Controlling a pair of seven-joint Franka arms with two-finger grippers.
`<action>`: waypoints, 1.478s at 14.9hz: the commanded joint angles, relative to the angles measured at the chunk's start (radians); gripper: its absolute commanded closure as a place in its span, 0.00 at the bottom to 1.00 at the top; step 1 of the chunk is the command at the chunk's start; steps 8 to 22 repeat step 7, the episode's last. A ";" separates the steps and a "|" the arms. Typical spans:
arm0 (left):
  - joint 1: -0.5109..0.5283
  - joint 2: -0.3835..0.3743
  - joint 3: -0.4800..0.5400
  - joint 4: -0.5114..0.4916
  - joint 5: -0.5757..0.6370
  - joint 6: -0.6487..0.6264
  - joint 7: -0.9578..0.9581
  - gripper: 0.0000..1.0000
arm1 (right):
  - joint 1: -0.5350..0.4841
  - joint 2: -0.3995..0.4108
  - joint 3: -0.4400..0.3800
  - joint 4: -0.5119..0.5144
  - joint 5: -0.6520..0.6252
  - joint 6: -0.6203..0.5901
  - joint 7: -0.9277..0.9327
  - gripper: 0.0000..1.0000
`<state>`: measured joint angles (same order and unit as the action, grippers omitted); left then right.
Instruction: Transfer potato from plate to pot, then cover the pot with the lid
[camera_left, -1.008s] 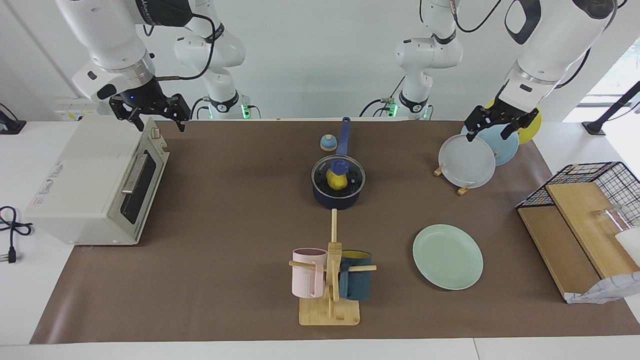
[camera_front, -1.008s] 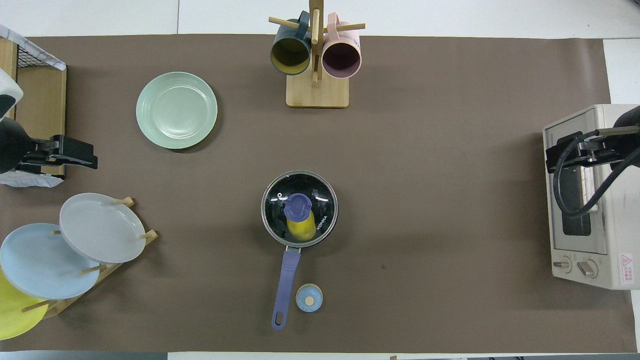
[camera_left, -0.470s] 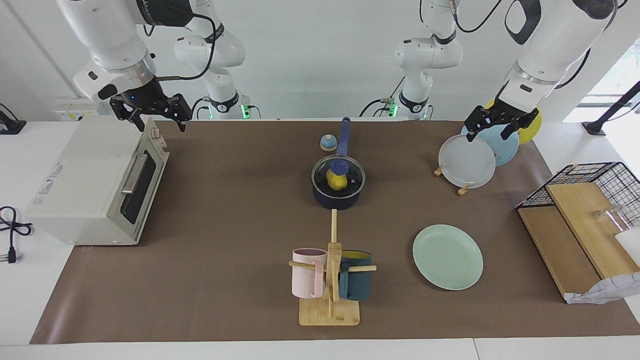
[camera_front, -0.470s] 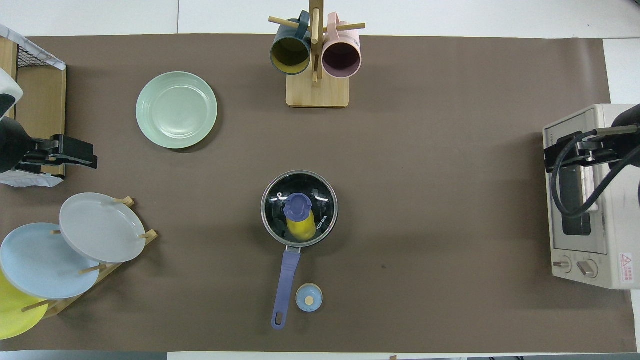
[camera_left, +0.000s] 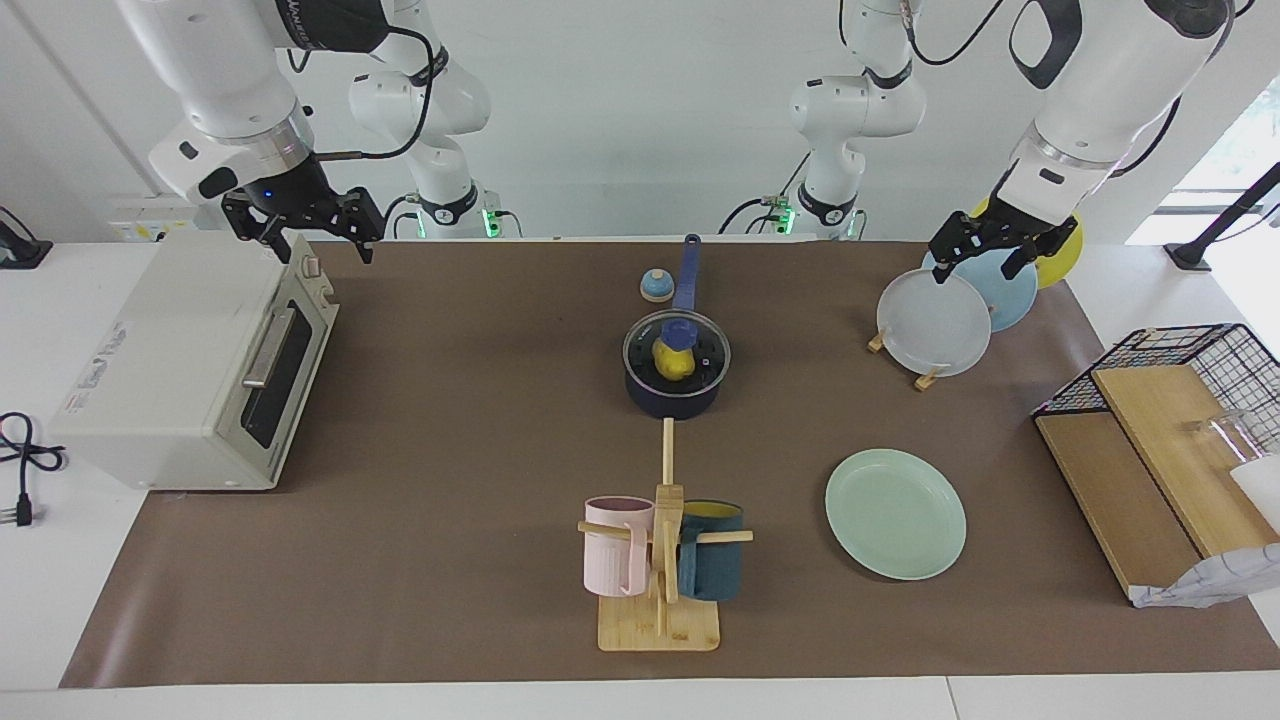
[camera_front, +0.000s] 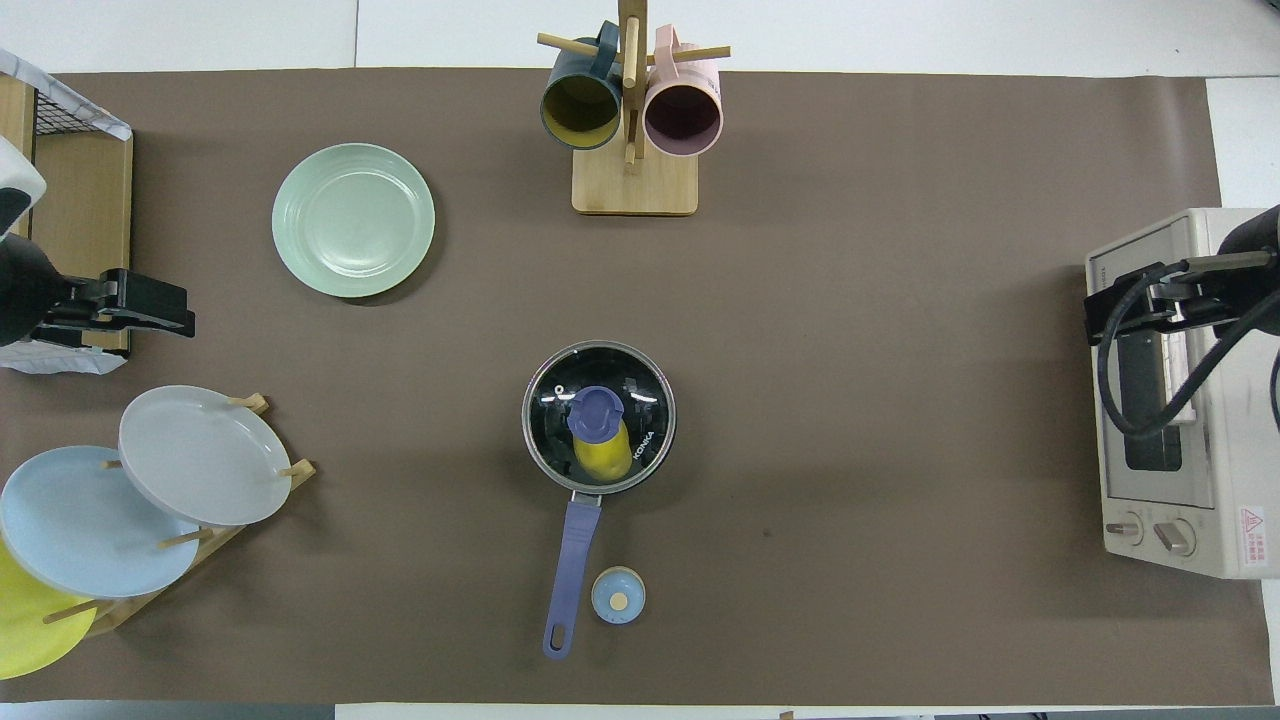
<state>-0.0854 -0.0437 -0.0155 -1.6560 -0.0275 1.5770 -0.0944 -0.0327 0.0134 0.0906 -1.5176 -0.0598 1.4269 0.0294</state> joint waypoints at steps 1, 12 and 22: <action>0.007 -0.021 0.000 -0.021 -0.003 0.011 0.013 0.00 | -0.019 -0.006 0.008 -0.006 0.015 0.015 -0.019 0.00; 0.007 -0.021 0.000 -0.021 -0.003 0.011 0.012 0.00 | -0.026 -0.006 0.008 -0.007 0.015 0.017 -0.020 0.00; 0.007 -0.021 0.000 -0.021 -0.003 0.011 0.012 0.00 | -0.026 -0.006 0.008 -0.007 0.015 0.017 -0.020 0.00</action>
